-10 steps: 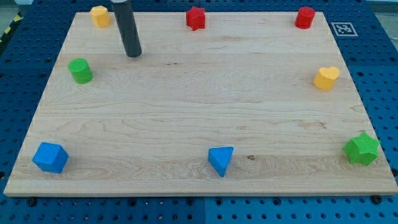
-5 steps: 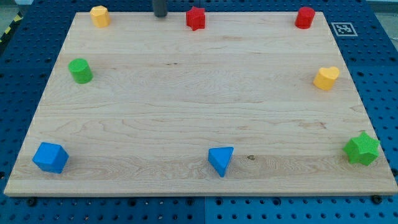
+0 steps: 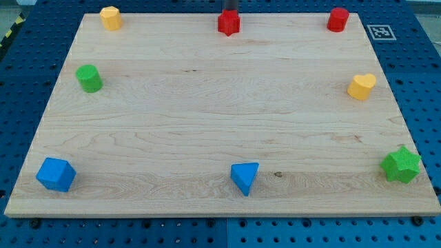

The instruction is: Slide the red star to center

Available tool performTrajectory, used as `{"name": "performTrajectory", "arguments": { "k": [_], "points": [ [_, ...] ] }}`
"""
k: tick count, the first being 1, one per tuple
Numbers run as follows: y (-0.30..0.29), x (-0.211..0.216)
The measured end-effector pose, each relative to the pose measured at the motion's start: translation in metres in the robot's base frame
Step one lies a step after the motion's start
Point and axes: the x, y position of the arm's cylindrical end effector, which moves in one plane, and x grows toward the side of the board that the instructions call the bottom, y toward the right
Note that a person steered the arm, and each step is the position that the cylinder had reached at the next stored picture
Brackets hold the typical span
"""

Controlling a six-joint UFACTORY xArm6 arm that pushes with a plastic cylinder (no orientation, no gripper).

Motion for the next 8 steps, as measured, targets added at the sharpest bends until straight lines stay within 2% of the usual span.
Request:
{"name": "performTrajectory", "arguments": {
  "k": [2, 4, 6, 7, 8],
  "points": [
    [-0.026, 0.026],
    [-0.027, 0.028],
    [0.035, 0.11],
    [0.052, 0.137],
    [0.028, 0.123]
  ]
}}
